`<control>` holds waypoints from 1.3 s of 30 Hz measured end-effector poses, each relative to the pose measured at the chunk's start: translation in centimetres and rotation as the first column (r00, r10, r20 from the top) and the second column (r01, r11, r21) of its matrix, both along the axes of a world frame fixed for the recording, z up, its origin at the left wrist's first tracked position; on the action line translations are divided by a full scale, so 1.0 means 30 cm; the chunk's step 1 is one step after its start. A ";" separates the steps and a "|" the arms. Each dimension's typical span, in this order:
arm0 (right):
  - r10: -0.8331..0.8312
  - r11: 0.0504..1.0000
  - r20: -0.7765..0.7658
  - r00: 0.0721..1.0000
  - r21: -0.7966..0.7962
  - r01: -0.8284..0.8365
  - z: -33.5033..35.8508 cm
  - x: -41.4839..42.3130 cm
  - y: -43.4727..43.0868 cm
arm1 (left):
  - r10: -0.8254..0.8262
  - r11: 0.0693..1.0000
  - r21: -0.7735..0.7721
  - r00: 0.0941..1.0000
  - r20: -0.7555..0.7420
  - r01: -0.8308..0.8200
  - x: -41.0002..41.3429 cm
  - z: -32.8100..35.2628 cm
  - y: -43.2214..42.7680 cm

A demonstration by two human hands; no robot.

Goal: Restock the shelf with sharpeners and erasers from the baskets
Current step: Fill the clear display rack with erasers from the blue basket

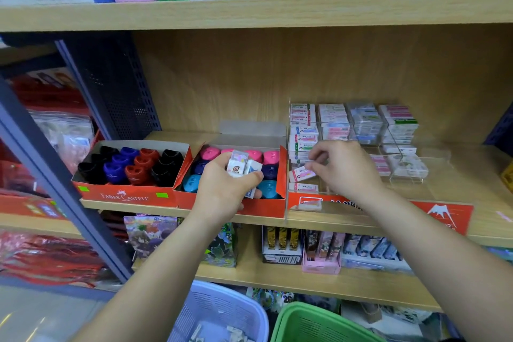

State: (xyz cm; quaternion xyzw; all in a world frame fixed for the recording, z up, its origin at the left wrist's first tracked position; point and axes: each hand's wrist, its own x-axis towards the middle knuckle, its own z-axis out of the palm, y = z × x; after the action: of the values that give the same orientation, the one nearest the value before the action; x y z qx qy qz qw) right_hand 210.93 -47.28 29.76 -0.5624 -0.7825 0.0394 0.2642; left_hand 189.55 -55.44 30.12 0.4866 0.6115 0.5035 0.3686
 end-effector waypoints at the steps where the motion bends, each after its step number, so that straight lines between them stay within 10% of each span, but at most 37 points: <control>1: -0.013 1.000 0.050 0.999 0.029 0.011 -0.001 -0.001 0.001 | -0.001 1.000 -0.002 1.000 0.006 0.001 0.000 0.000 -0.003; 6: -0.076 0.992 0.187 0.979 0.115 0.055 -0.009 -0.017 0.005 | -0.014 1.000 -0.012 1.000 0.013 0.014 0.002 -0.004 -0.021; 17: 0.061 0.998 -0.264 0.963 0.045 -0.051 0.000 0.023 -0.033 | -0.058 0.998 0.007 0.997 0.043 0.058 0.016 0.022 -0.052; 24: 0.277 0.845 -0.671 0.688 -0.170 -0.506 0.081 -0.003 -0.191 | -0.173 0.984 0.062 0.981 0.088 0.168 0.128 0.076 -0.062; 39: -0.043 0.805 -0.892 0.451 -0.298 -0.513 0.059 0.132 -0.236 | -0.169 0.984 0.080 0.976 0.135 0.160 0.227 0.072 -0.085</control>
State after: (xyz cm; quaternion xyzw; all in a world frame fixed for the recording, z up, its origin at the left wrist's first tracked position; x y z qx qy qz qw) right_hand 214.88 -54.35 31.53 -0.3921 -0.5686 0.5694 0.4458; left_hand 196.36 -57.99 32.30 0.5111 0.5237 0.5252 0.4343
